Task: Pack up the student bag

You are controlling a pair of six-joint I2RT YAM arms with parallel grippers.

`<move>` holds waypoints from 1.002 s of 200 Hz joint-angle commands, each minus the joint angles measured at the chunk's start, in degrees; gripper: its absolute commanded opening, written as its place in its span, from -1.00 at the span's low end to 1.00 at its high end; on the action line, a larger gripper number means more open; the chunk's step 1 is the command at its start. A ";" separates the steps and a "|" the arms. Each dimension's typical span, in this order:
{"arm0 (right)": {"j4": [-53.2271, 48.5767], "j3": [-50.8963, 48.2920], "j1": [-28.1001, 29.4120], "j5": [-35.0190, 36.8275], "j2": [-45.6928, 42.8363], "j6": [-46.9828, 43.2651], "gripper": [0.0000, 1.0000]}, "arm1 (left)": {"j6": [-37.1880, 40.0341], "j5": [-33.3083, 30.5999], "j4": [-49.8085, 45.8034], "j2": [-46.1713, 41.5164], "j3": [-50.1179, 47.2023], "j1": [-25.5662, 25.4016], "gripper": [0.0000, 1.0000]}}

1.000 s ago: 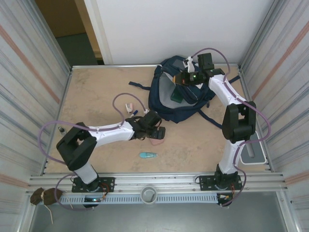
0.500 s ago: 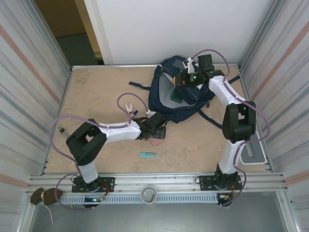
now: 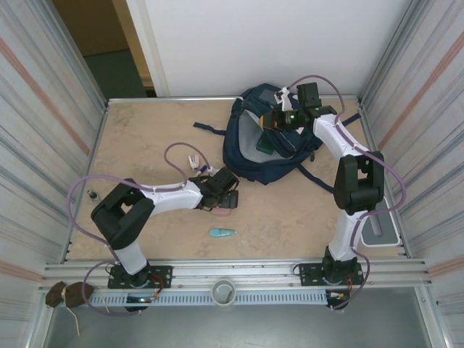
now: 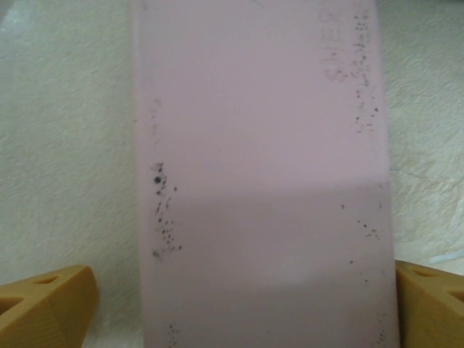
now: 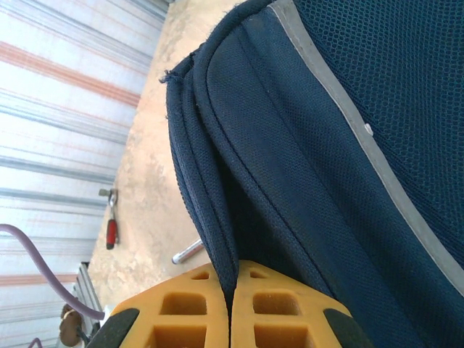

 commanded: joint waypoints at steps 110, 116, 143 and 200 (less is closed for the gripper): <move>-10.93 5.98 -1.87 4.33 -2.17 -5.22 -1.00 | 13.22 -3.81 0.10 -13.77 -4.01 0.13 -0.19; -12.32 6.63 -1.87 5.04 -2.22 -6.15 -1.00 | 15.03 -3.97 -0.01 -15.40 -3.80 0.13 -0.21; -16.23 7.80 -1.61 7.02 -3.74 -9.63 -1.00 | 24.66 -0.24 1.54 -18.81 -0.59 0.28 -0.29; -18.52 9.66 -0.73 8.63 -5.50 -11.13 -1.00 | 38.09 8.66 -6.49 0.68 24.27 5.95 -0.30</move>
